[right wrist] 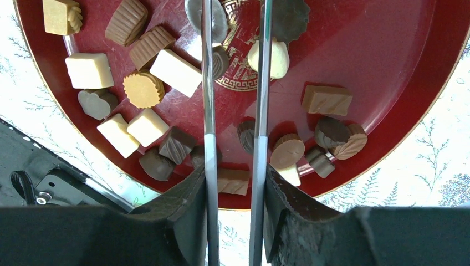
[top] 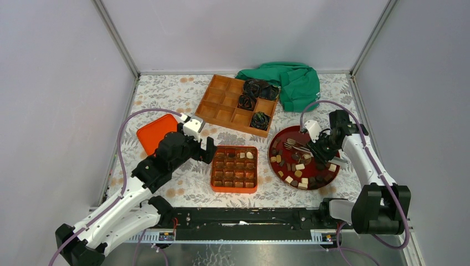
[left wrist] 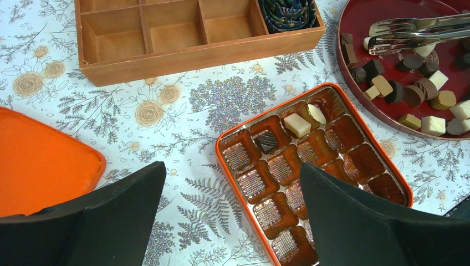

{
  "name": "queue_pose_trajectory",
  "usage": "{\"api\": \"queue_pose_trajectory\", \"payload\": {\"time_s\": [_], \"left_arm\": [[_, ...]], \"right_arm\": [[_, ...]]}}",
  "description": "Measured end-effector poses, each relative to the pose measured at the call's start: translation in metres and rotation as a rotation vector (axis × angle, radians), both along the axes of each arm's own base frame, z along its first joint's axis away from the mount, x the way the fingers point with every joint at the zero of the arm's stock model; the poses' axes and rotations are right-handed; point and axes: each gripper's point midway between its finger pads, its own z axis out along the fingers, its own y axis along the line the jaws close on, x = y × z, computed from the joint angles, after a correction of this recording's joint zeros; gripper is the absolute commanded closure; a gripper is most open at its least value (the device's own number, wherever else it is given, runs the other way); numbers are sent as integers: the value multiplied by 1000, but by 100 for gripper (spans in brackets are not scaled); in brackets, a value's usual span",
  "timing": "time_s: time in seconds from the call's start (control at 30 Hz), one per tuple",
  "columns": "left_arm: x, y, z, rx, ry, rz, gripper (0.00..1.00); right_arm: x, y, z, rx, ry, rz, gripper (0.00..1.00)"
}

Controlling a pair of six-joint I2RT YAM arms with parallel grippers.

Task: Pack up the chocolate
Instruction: Pick up the fake chocolate from the plate, then place the fake chocolate in the packing box.

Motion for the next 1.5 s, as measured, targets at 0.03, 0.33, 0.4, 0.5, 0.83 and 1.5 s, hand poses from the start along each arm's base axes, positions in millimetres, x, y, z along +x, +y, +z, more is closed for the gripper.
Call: {"api": "queue_pose_trajectory", "payload": {"time_s": [0.03, 0.33, 0.4, 0.5, 0.83, 1.5], "left_arm": [[0, 0, 0, 0, 0, 0, 1], [0, 0, 0, 0, 0, 0, 1], [0, 0, 0, 0, 0, 0, 1], [0, 0, 0, 0, 0, 0, 1], [0, 3, 5, -10, -18, 12, 1], [9, 67, 46, -65, -228, 297, 1]], "right_arm": [[0, 0, 0, 0, 0, 0, 75], [-2, 0, 1, 1, 3, -2, 83], [-3, 0, 3, 3, -2, -5, 88], [-3, 2, 11, 13, -24, -9, 94], [6, 23, 45, 119, -100, 22, 96], [2, 212, 79, 303, -81, 702, 91]]}}
